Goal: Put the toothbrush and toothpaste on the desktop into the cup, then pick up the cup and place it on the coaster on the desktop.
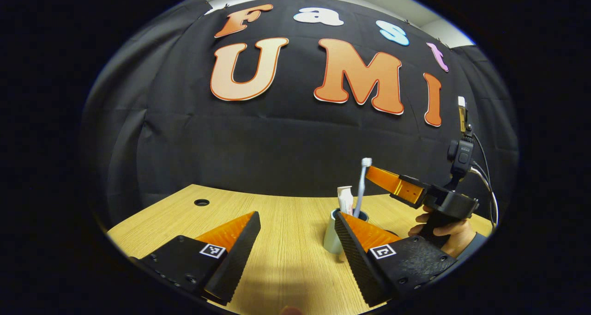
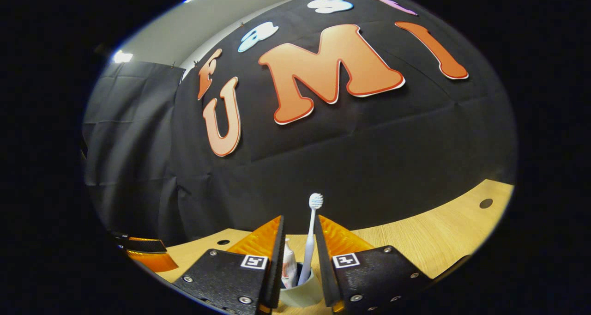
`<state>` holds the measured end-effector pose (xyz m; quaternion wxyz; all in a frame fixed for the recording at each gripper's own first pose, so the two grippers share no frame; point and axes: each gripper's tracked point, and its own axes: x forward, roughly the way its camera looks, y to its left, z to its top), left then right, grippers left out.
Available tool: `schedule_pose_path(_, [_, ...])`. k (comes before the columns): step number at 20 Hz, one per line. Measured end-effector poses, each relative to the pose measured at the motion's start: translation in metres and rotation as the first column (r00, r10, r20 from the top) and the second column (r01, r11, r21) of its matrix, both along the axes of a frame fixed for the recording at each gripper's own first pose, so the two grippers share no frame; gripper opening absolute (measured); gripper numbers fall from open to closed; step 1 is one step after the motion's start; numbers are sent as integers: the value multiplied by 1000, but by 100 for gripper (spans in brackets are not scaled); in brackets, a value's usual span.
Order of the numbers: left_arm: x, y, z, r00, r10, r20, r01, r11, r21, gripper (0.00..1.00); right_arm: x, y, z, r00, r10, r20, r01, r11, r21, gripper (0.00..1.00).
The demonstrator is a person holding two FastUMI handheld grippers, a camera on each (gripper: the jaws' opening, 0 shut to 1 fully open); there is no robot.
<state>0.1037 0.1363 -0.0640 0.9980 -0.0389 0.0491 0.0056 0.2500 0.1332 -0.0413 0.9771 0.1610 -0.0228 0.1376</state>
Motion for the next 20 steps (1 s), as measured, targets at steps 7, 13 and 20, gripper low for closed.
schedule_pose_path(7, [-1,-26,10,999,-28,-19,29,999,27,97,-55,-26,41,999,7,47,-2,994,-112,69])
schedule_pose_path(13, [4,-43,32,994,-75,-85,73,997,-23,97,-101,-59,71,997,-30,76,41,986,-160,89])
schedule_pose_path(20, [22,-75,53,957,-151,-247,156,988,-1,97,-157,-103,91,992,-86,94,104,974,-203,96])
